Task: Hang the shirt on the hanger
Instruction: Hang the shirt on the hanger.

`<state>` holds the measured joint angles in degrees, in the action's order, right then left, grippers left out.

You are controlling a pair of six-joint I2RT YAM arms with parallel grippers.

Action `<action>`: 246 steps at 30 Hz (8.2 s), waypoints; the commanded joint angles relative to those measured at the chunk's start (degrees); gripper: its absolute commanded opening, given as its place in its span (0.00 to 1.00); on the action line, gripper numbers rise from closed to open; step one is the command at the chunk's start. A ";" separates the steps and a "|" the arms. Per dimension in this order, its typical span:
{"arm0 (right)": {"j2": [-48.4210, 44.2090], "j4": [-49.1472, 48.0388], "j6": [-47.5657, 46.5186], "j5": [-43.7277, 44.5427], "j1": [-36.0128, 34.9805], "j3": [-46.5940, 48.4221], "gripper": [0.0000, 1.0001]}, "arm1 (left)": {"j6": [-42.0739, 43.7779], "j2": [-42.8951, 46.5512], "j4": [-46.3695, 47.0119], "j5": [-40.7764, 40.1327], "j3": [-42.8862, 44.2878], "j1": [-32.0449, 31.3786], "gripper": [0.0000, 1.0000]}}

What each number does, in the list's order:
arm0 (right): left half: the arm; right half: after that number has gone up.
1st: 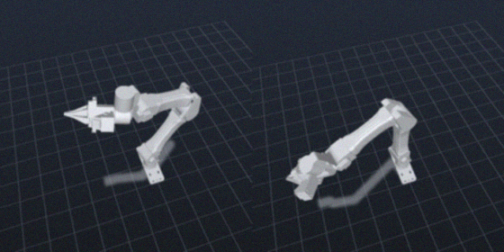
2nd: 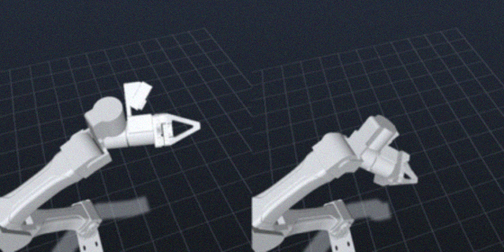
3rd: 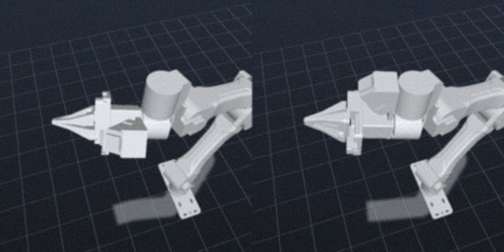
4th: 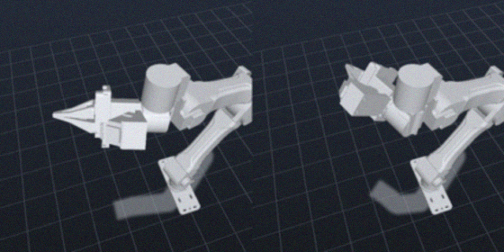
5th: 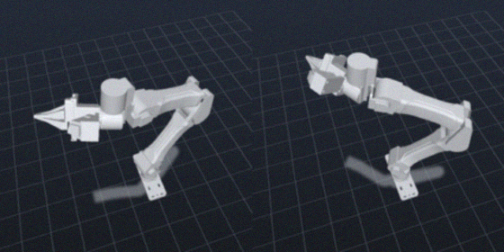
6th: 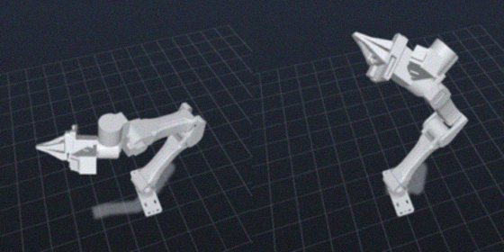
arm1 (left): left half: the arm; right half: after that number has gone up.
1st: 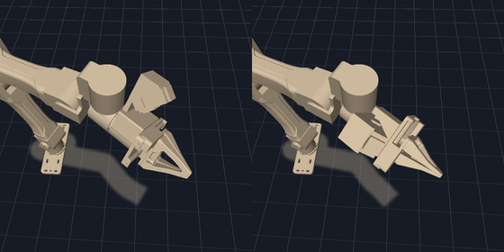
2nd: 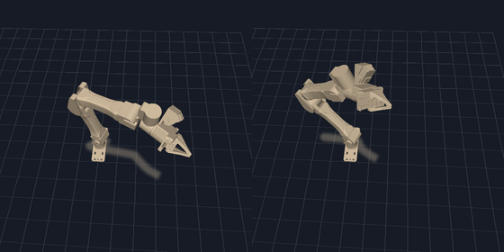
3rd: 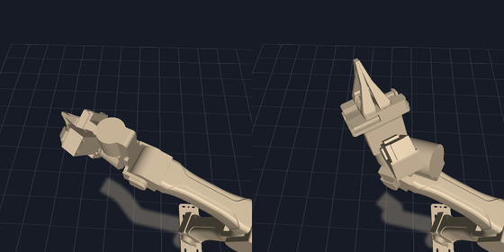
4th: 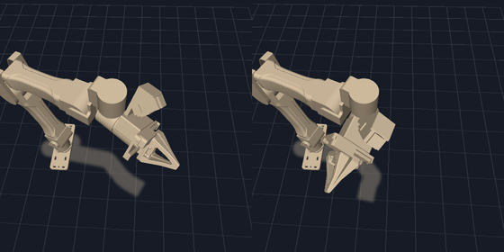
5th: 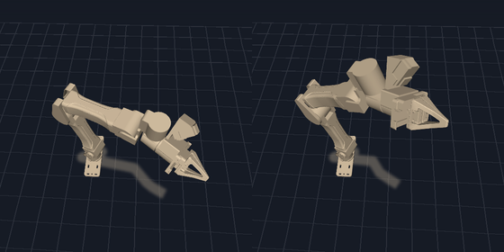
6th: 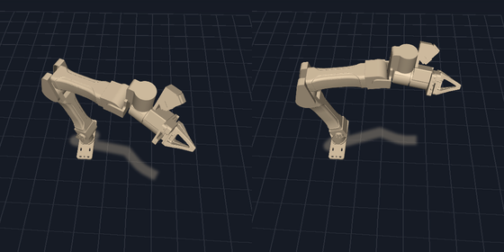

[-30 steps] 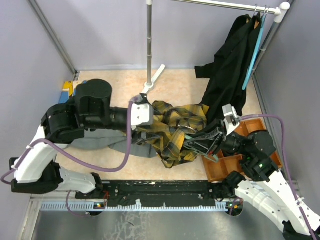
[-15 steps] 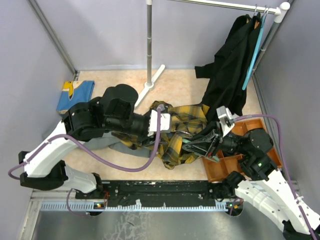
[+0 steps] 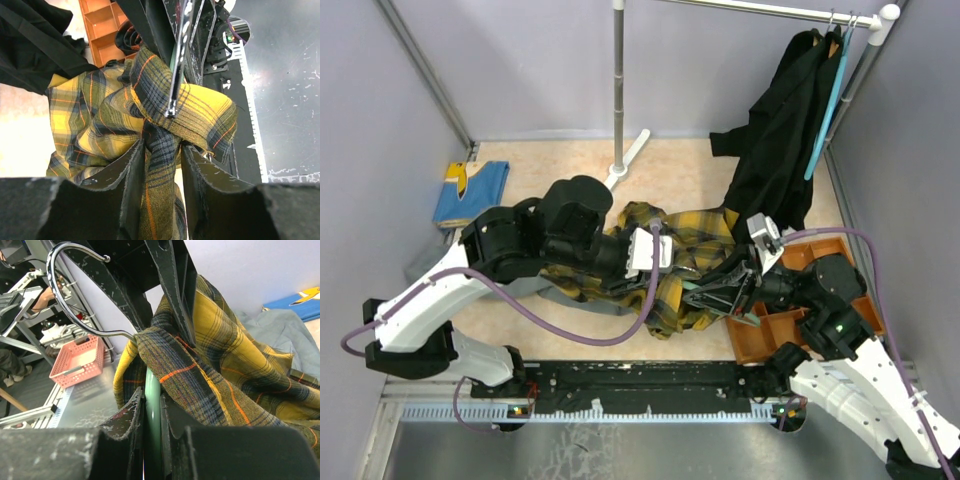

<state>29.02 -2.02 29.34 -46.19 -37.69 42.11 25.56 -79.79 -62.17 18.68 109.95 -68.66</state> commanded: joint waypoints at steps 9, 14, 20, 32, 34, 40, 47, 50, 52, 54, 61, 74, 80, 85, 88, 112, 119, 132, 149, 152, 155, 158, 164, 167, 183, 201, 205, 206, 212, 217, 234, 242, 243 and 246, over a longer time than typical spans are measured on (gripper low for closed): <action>-0.89 -1.15 -3.24 1.19 0.42 6.19 0.00 | 0.41 0.75 -1.76 -1.54 -1.72 -0.53 0.40; -0.92 -1.20 -3.31 1.77 0.42 6.53 0.00 | 0.36 0.44 -2.14 -1.60 -1.73 -0.59 0.23; -1.65 4.13 -5.78 6.17 0.42 9.10 0.09 | -0.05 0.98 -2.07 -4.05 -2.46 -0.54 0.00; -11.89 35.69 -12.41 44.64 0.43 18.19 0.51 | -5.92 7.49 2.62 -14.71 -10.35 -0.48 0.00; -13.85 38.92 -9.93 49.98 0.36 17.34 0.52 | -8.20 9.10 4.48 -18.48 -12.17 -0.45 0.00; -19.37 39.55 -0.59 55.88 0.37 10.42 0.54 | -12.24 15.44 13.67 -27.08 -17.99 -0.31 0.00; -19.14 27.91 9.61 51.24 0.42 1.30 0.55 | -15.34 19.13 22.52 -36.29 -18.06 -0.32 0.00; -18.30 21.57 15.62 50.85 0.37 -2.85 0.56 | -15.33 18.56 22.04 -36.21 -16.18 -0.33 0.00; -17.84 16.37 19.86 50.92 0.41 -6.15 0.57 | -15.14 18.08 21.92 -35.82 -15.76 -0.33 0.00; -17.33 10.62 23.82 51.29 0.42 -8.94 0.59 | -15.06 17.71 21.79 -35.82 -15.77 -0.28 0.00; -11.57 -2.73 31.70 50.45 0.41 -14.04 0.62 | -14.48 16.95 22.61 -35.56 -15.86 -0.32 0.00; -5.33 -10.65 38.35 48.22 0.37 -18.61 0.54 | -14.12 17.20 23.08 -35.63 -15.59 -0.28 0.00; -2.61 -18.71 40.17 48.16 0.29 -20.79 0.46 | -14.63 17.81 23.13 -35.45 -15.65 -0.33 0.00; -0.31 -20.45 38.16 49.61 0.38 -19.33 0.25 | -15.75 19.43 23.15 -35.20 -16.20 -0.26 0.00; 0.85 -19.85 37.06 51.08 0.39 -18.53 0.11 | -16.43 20.48 22.76 -35.13 -16.20 -0.29 0.00; 3.13 4.85 9.09 73.35 8.60 1.02 0.00 | -19.34 27.34 19.66 -27.53 -17.68 -0.26 0.00; 1.53 9.28 -4.41 78.58 8.60 4.70 0.00 | -19.07 26.99 18.99 -27.88 -17.76 -0.25 0.00; 5.22 15.82 -27.12 84.49 8.60 13.24 0.00 | -17.47 25.37 16.51 -28.32 -17.26 -0.30 0.00; 16.00 33.77 -43.97 78.11 8.62 28.09 0.00 | -14.18 18.68 8.07 -31.20 -11.66 -0.27 0.00; 16.36 35.99 -45.63 71.04 8.60 29.10 0.00 | -13.12 16.24 7.40 -30.26 -10.01 -0.31 0.00; 15.73 36.79 -46.45 65.27 8.60 29.13 0.00 | -12.04 14.33 7.48 -29.59 -8.80 -0.33 0.00; 14.71 37.08 -46.79 60.59 8.52 28.95 0.00 | -11.14 13.03 8.19 -28.92 -7.90 -0.31 0.00; 14.04 37.16 -46.98 53.46 8.51 28.41 0.00 | -9.77 11.77 10.46 -28.23 -7.19 -0.32 0.04; 14.01 36.87 -46.40 51.68 8.51 27.69 0.00 | -9.63 11.63 12.17 -27.48 -7.53 -0.29 0.09; 11.68 33.31 -42.36 46.81 8.51 24.21 0.00 | -10.90 11.22 17.34 -24.70 -10.53 -0.29 0.35; 9.89 34.71 -35.83 64.04 8.51 26.06 0.00 | -11.51 13.23 14.34 -21.04 -11.67 -0.30 0.00; 10.21 36.00 -37.60 72.50 8.51 27.26 0.00 | -11.40 12.41 8.61 -20.03 -9.50 -0.28 0.00; 10.52 36.23 -37.85 74.92 8.51 27.66 0.00 | -11.41 12.38 7.74 -19.74 -9.31 -0.32 0.00; 10.89 37.95 -39.51 70.75 8.51 30.86 0.00 | -12.04 12.11 5.49 -22.33 -9.27 -0.31 0.00; 10.35 39.18 -37.02 51.21 8.51 35.18 0.00 | -12.62 10.49 5.66 -27.83 -9.21 -0.32 0.00; 19.70 22.07 -9.75 29.22 8.51 46.10 0.00 | -7.86 2.29 15.53 -40.96 0.70 -0.28 0.00; 28.84 14.79 -3.61 28.16 8.51 65.18 0.00 | 3.44 -2.76 23.50 -48.51 16.74 -0.36 0.00; 29.78 14.14 -2.73 27.60 8.51 67.14 0.00 | 4.85 -3.15 24.41 -48.89 18.14 -0.37 0.00; 32.42 12.75 1.32 23.01 8.51 71.61 0.00 | 7.65 -3.71 26.12 -49.39 20.09 -0.38 0.00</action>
<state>59.75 19.40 24.12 -16.71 -29.45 107.07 26.41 -83.11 -44.18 -26.17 126.15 -69.08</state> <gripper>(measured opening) 0.015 0.162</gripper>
